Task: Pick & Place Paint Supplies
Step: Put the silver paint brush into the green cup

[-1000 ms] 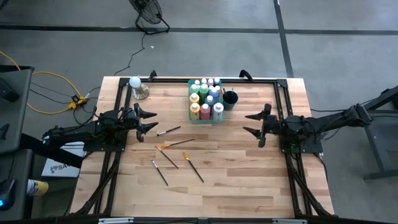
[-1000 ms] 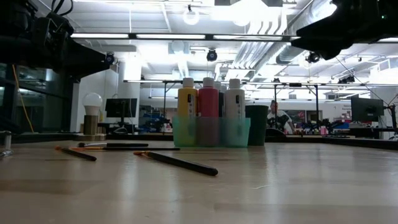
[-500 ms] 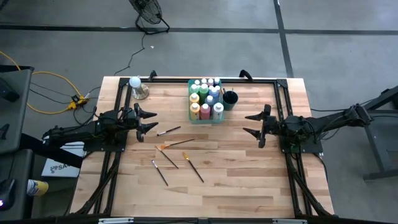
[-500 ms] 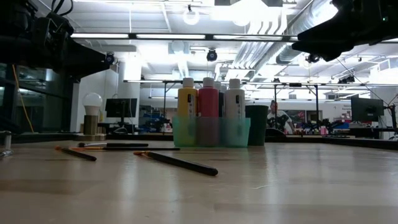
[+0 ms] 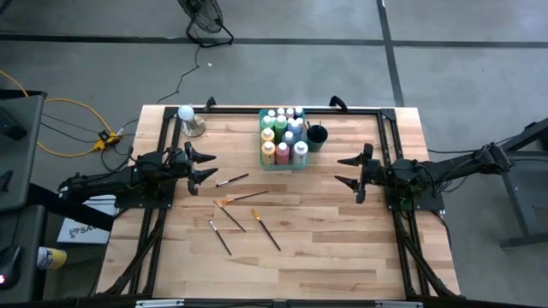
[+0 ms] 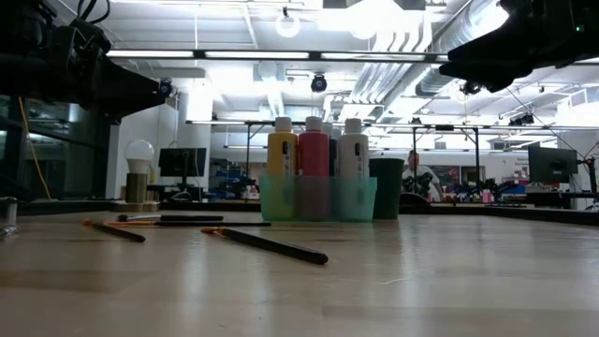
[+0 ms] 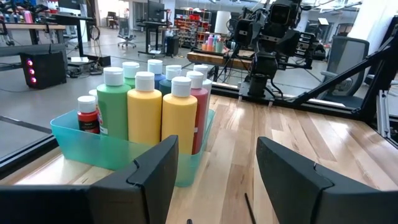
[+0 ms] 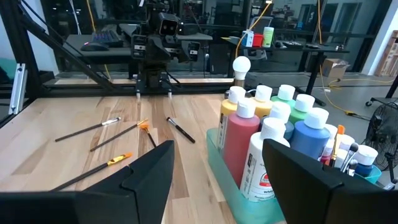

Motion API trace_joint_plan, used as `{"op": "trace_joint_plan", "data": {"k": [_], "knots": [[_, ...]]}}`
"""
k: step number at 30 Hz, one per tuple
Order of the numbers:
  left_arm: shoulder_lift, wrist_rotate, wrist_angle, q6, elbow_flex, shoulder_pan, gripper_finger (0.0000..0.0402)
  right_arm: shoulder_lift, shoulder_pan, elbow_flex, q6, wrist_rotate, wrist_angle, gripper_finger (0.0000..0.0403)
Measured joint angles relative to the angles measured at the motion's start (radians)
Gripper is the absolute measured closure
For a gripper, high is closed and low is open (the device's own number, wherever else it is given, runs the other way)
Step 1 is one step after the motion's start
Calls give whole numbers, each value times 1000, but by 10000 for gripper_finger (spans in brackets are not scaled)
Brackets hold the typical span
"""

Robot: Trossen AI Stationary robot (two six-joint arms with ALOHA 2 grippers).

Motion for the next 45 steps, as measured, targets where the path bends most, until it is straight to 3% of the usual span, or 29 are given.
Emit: {"op": "trace_joint_plan", "data": {"k": [6, 14, 19, 22, 29, 35, 45], "knots": [[0, 0, 0, -17, 0, 0, 190, 0, 0, 0, 0, 0, 0, 165], [0, 51, -26, -396, 15, 0, 190, 0, 0, 0, 0, 0, 0, 165], [17, 72, -69, -489, 71, 0, 190, 0, 0, 0, 0, -1, 0, 165], [49, 86, -184, -523, 149, 0, 190, 0, 0, 0, 0, -1, 0, 165], [280, 74, -528, -610, 359, 0, 190, 0, 0, 0, 0, -1, 0, 165], [556, 89, -766, -652, 517, 0, 190, 0, 0, 0, 0, -1, 0, 165], [1026, 121, -813, -478, 653, 0, 190, 0, 0, 0, 0, 0, 0, 165]]}}
